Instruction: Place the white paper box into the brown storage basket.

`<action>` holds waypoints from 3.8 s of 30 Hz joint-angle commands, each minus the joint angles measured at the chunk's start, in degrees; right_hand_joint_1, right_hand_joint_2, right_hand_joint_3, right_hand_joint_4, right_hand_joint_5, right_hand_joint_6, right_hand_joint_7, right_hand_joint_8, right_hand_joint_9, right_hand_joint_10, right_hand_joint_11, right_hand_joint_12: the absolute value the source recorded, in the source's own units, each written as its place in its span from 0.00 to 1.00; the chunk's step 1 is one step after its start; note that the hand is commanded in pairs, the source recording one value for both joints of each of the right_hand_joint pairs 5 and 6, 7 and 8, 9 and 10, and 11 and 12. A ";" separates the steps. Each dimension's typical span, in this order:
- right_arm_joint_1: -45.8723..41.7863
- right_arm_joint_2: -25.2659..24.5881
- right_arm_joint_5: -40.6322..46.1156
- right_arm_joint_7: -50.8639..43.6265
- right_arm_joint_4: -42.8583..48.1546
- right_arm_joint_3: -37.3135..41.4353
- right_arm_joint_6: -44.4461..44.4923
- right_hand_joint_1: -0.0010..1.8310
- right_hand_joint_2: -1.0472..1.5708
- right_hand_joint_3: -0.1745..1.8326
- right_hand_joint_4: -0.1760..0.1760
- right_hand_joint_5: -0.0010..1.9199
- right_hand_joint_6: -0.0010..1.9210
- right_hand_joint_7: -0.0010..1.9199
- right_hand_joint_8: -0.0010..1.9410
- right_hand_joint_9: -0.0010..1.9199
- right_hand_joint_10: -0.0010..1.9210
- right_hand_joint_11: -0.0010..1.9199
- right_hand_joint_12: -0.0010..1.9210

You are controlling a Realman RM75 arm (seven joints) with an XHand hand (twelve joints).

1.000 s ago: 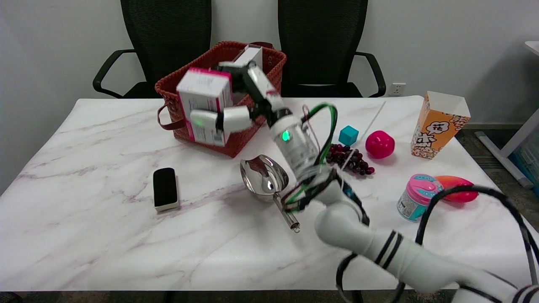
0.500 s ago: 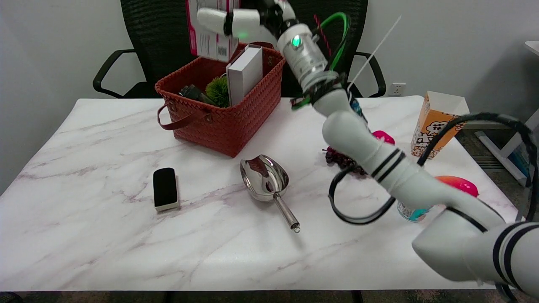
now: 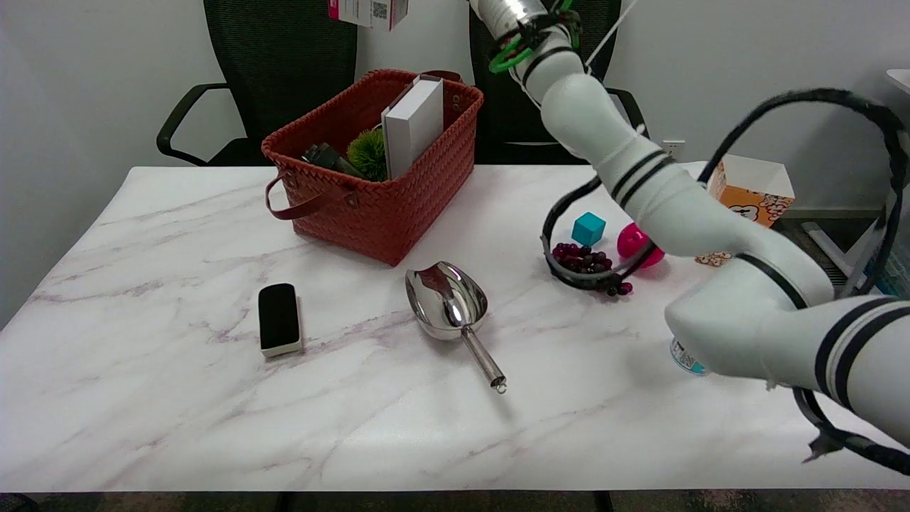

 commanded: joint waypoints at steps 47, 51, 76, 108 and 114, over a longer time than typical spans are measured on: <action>4.68 -13.75 25.08 -26.29 -28.34 -6.49 -9.45 0.61 0.62 0.42 0.50 0.40 0.40 0.62 0.61 0.57 0.57 0.35 0.35; 3.71 -13.51 24.70 -29.68 -26.77 -6.49 -9.93 0.61 0.61 0.43 0.50 0.40 0.40 0.62 0.61 0.57 0.57 0.35 0.35; 4.53 -13.05 25.06 -33.73 -20.21 -5.77 -9.39 0.61 0.62 0.44 0.50 0.43 0.43 0.64 0.63 0.59 0.58 0.37 0.37; 5.72 -12.05 22.54 -55.03 -23.60 -4.87 -5.60 0.60 0.64 0.44 0.50 0.45 0.45 0.65 0.65 0.60 0.60 0.37 0.37; 5.35 -11.29 19.91 -61.11 -22.31 -4.89 -6.95 0.61 0.64 0.44 0.50 0.45 0.45 0.65 0.65 0.60 0.59 0.36 0.36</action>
